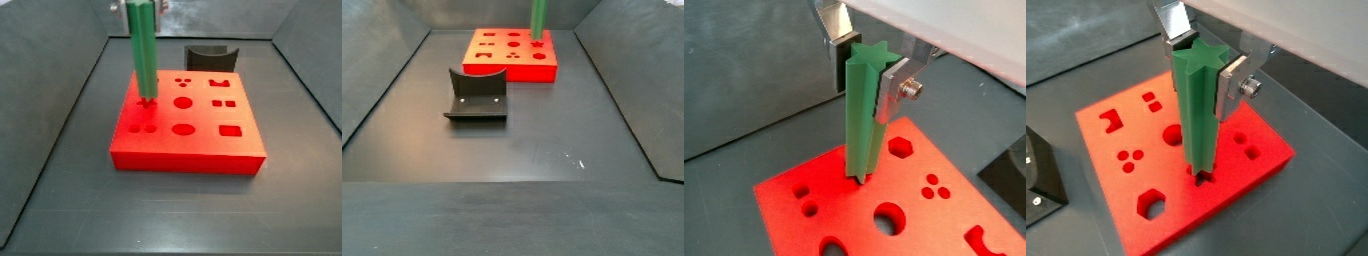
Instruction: Insert the star object.
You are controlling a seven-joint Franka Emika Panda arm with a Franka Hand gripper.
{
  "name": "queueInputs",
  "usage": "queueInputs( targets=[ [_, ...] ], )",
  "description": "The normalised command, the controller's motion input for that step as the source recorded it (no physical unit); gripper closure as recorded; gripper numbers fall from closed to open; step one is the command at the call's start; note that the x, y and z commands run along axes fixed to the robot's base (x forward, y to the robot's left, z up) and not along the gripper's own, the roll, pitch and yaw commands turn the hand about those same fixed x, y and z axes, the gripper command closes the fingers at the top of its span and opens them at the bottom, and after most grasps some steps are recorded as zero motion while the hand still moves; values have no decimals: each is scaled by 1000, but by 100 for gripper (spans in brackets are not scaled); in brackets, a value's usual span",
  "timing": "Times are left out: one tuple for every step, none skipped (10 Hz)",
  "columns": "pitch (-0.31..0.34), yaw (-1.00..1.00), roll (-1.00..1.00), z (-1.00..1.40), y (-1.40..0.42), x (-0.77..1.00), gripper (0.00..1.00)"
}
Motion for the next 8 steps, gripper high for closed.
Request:
queueInputs(
  targets=[
    [-44,0,0,-129,0,0,100],
    [0,74,-36,-29,0,226,100],
    [-4,66,-14,-120,3,66,100],
    [-7,83,-3,-111,29,3,100],
    [-10,66,0,-137,37,0,100],
    [-14,37,0,-103,0,0,100],
    [-21,49,0,-83,0,0,100],
    [-20,63,-1,-80,0,0,100]
  ],
)
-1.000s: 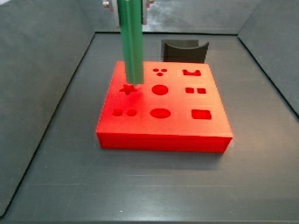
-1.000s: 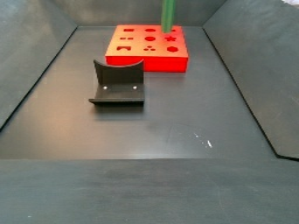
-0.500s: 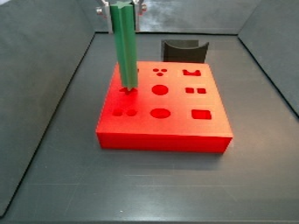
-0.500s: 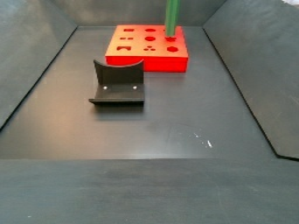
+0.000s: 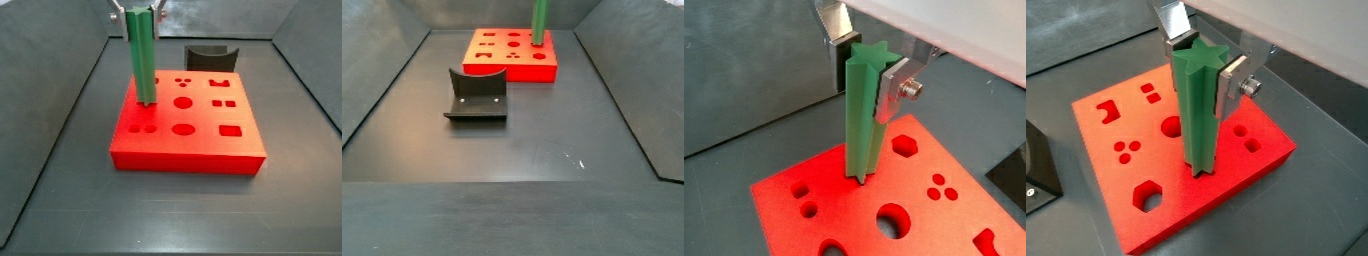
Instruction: Insert the star object.
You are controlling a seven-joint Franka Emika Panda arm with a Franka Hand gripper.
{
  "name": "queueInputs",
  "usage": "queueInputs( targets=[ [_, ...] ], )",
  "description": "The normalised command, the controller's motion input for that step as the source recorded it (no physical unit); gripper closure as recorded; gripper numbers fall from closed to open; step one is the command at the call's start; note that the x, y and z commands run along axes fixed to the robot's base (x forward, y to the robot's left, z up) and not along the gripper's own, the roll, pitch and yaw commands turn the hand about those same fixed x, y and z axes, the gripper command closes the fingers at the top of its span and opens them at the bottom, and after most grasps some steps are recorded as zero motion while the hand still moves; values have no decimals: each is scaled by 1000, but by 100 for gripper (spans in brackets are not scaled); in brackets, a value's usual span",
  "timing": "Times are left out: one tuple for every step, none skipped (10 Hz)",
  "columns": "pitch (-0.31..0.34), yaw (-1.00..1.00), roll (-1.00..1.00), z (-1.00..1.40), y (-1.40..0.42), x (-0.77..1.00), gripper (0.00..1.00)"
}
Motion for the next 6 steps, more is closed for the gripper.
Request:
queueInputs(
  targets=[
    [-16,71,0,-89,0,3,100],
    [-24,69,0,-126,0,0,100],
    [-19,86,0,-117,0,0,100],
    [0,194,0,-160,0,89,100],
    [0,269,0,-194,0,100,100],
    [0,206,0,-131,0,0,100]
  ],
)
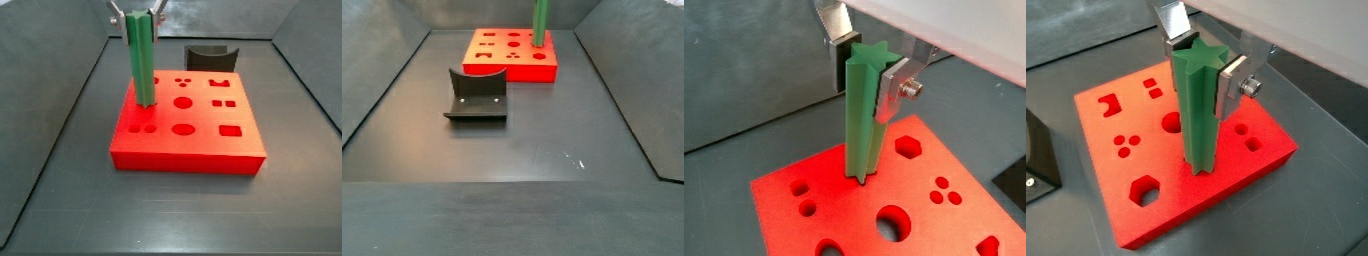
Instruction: Insert the star object.
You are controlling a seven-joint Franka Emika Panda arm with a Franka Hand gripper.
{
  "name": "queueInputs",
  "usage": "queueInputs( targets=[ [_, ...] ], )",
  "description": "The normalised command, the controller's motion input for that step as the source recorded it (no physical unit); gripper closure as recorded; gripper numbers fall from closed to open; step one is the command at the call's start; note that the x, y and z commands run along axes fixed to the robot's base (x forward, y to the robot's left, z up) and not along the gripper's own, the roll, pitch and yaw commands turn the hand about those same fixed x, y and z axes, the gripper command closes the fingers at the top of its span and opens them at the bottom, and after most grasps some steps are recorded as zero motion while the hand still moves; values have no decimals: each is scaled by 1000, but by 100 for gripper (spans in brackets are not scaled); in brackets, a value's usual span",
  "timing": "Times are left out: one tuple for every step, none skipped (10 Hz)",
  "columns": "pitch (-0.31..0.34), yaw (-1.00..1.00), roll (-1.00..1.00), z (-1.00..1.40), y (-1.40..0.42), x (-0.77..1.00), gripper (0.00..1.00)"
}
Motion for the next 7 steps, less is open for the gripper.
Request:
queueInputs(
  targets=[
    [0,194,0,-100,0,0,100],
    [0,109,0,-34,-20,0,100],
    [0,46,0,-11,-6,0,100],
    [0,0,-4,0,9,0,100],
    [-16,0,0,-326,0,0,100],
    [-66,0,0,-849,0,-60,100],
    [-9,0,37,-1000,-29,-109,100]
  ],
)
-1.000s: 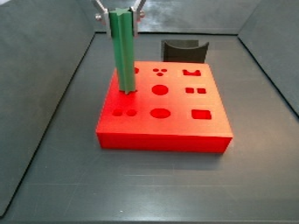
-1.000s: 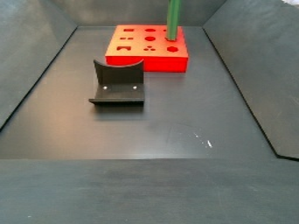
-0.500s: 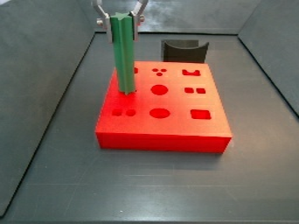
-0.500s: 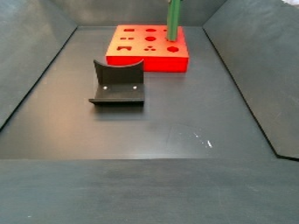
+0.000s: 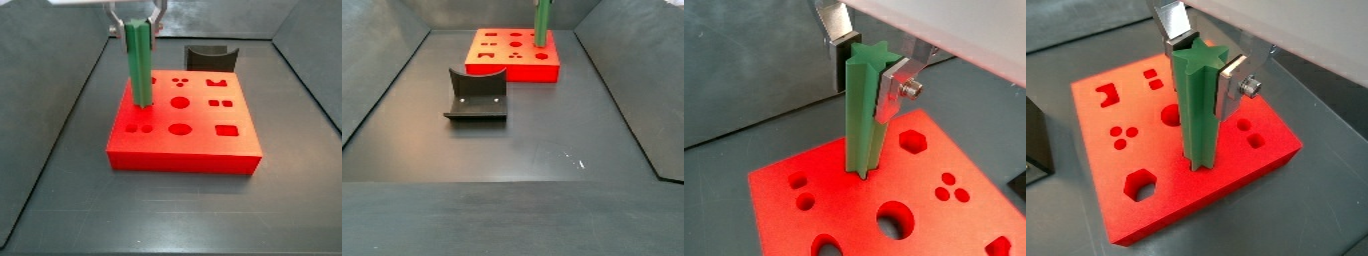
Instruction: Insert the star object.
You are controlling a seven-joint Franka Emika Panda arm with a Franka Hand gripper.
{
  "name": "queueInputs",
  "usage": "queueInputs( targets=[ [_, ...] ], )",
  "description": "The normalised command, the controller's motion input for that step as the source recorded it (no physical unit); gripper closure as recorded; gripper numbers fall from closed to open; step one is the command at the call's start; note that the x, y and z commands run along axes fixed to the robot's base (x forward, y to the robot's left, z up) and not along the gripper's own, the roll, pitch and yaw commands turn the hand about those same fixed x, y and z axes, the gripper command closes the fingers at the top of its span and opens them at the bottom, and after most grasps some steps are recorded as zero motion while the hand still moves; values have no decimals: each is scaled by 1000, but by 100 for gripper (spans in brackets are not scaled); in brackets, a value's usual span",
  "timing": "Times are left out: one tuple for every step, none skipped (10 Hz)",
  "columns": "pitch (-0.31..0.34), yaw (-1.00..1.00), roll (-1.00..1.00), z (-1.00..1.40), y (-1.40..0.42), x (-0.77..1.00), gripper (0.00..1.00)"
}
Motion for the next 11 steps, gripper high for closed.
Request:
queueInputs(
  targets=[
    [11,-17,7,-1000,0,-74,100],
    [4,-26,0,-1000,-14,-37,100],
    [14,-11,0,-1000,0,-57,100],
    [27,-3,1,-1000,0,-83,100],
    [27,-6,0,-1000,0,-66,100],
    [11,0,0,-1000,-26,-46,100],
    [0,-23,0,-1000,-17,-9,100],
    [0,-6,0,-1000,-37,0,100],
    [0,0,0,-1000,-74,0,100],
    [23,-6,0,-40,0,0,100],
    [0,0,0,0,0,0,100]
  ],
)
